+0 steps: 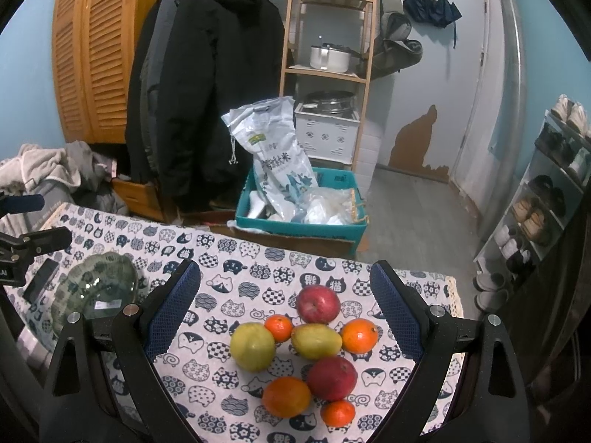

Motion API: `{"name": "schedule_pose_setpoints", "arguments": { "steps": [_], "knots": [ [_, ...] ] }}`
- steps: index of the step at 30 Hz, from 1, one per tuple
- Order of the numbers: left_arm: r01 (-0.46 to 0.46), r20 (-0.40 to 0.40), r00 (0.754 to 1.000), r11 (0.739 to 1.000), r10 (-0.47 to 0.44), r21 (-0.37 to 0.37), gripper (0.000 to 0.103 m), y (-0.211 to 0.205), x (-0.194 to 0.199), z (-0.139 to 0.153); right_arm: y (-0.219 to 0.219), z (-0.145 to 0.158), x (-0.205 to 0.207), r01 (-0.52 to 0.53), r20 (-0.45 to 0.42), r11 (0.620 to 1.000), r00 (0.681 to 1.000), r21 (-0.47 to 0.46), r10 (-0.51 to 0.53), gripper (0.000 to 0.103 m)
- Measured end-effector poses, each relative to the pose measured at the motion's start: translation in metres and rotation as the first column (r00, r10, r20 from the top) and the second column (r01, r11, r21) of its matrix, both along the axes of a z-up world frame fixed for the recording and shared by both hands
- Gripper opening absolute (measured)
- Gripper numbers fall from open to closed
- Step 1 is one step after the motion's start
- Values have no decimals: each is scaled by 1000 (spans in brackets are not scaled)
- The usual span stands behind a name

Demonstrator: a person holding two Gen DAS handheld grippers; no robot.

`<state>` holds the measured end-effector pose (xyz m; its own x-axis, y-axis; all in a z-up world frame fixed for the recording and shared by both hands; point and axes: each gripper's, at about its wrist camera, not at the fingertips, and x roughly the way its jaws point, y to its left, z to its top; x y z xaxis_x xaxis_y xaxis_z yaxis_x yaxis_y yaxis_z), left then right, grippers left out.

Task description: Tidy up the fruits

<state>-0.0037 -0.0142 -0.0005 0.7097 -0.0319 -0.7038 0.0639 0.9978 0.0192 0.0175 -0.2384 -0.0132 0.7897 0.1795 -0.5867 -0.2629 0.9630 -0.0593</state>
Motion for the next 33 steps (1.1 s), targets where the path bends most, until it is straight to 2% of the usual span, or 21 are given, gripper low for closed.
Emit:
{"name": "schedule_pose_setpoints", "arguments": {
  "steps": [33],
  "knots": [
    [11, -3, 1000, 1000, -11, -4, 100, -7, -2, 0, -8, -2, -1, 2, -6, 1000, 1000, 1, -2, 92]
  ]
}}
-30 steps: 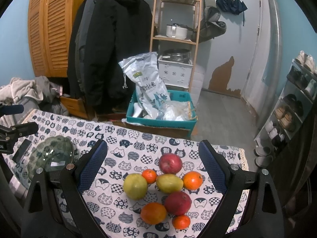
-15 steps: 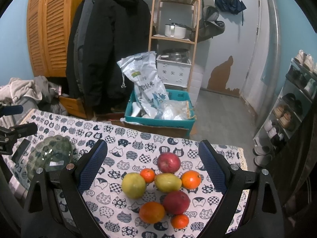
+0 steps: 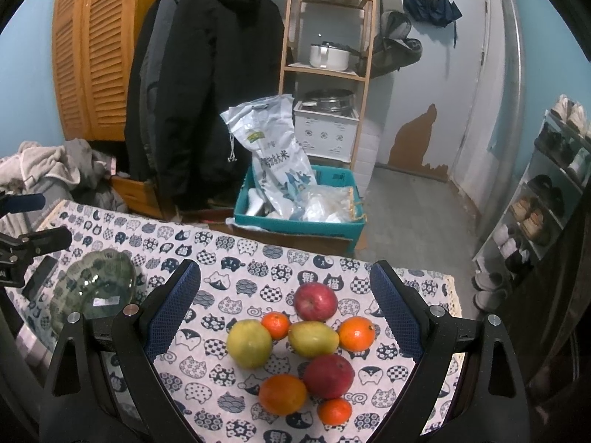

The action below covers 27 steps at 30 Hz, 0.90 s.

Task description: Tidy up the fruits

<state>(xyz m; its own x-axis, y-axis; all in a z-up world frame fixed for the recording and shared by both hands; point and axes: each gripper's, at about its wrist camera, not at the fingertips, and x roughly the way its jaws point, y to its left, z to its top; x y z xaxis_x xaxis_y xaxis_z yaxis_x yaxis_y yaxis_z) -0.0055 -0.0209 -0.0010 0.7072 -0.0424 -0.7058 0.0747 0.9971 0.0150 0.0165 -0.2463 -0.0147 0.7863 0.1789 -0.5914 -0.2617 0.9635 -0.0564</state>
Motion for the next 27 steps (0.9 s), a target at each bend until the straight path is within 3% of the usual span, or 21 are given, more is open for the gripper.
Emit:
{"name": "schedule_pose_setpoints", "arguments": {
  "steps": [11, 24, 27],
  "knots": [
    [15, -11, 1000, 1000, -15, 7, 100, -6, 1, -6, -4, -3, 1, 11, -2, 1000, 1000, -9, -11, 91],
    [61, -139, 988, 997, -67, -50, 100, -22, 20, -40, -30, -13, 9, 81, -47, 997, 996, -10, -81, 91],
    [66, -150, 986, 997, -70, -35, 100, -29, 23, -48, -33, -16, 10, 87, -61, 996, 994, -11, -87, 91]
  ]
}}
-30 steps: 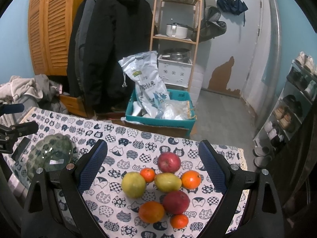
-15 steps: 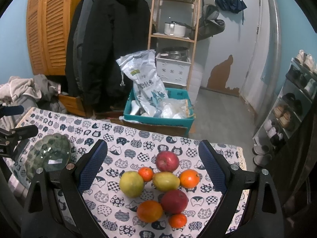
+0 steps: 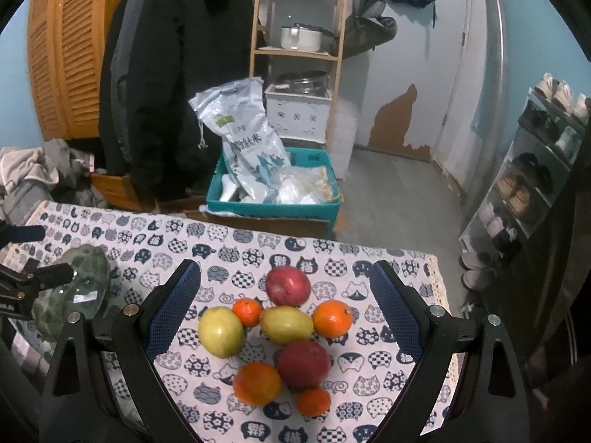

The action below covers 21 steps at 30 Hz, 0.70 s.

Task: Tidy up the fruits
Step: 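Grasp the large yellow pear with the left tool while the right tool grasps a red apple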

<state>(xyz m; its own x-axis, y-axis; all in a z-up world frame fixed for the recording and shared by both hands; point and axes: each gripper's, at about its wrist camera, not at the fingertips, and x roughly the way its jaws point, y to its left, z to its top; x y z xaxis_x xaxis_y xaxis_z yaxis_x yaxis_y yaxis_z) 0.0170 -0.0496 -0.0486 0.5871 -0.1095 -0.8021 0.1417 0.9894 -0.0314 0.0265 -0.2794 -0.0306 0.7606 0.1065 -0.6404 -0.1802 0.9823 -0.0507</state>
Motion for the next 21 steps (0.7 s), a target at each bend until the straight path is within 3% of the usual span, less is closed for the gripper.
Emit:
{"name": "schedule_pose_setpoints", "arguments": {
  "steps": [12, 21],
  "knots": [
    [25, -59, 998, 1000, -25, 2, 100, -21, 12, -23, -20, -19, 10, 33, -67, 999, 997, 19, -32, 91],
    [39, -120, 992, 999, -39, 2, 100, -38, 30, -50, -30, -57, 34, 64, -199, 998, 978, 25, -58, 91]
  ]
}}
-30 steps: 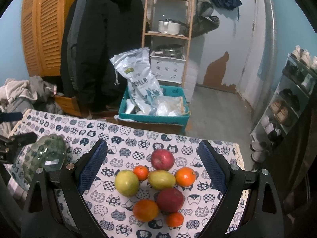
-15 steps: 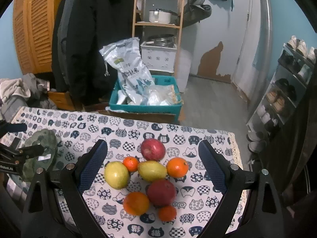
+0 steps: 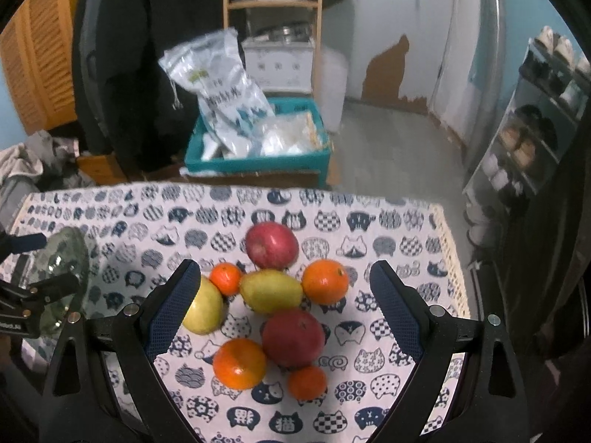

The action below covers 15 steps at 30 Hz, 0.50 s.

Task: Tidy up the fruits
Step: 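Grasp the large yellow pear with the left tool while the right tool grasps a red apple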

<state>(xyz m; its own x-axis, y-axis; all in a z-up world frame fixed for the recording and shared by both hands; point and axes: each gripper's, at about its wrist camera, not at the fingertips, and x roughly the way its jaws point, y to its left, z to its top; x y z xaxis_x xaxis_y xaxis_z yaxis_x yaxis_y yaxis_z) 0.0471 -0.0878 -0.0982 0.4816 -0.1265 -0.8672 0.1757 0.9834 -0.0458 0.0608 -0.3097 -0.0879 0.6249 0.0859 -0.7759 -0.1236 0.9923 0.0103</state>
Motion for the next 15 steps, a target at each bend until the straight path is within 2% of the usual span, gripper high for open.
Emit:
{"name": "schedule_pose_setpoints", "arguments": {
  "steps": [8, 15],
  "knots": [
    [-14, -70, 997, 999, 12, -32, 100, -9, 17, -29, -12, -47, 23, 35, -146, 999, 989, 21, -31, 91],
    [-11, -93, 996, 1000, 11, -4, 100, -18, 27, -47, -19, -88, 31, 59, -266, 998, 963, 23, -51, 91]
  ]
}}
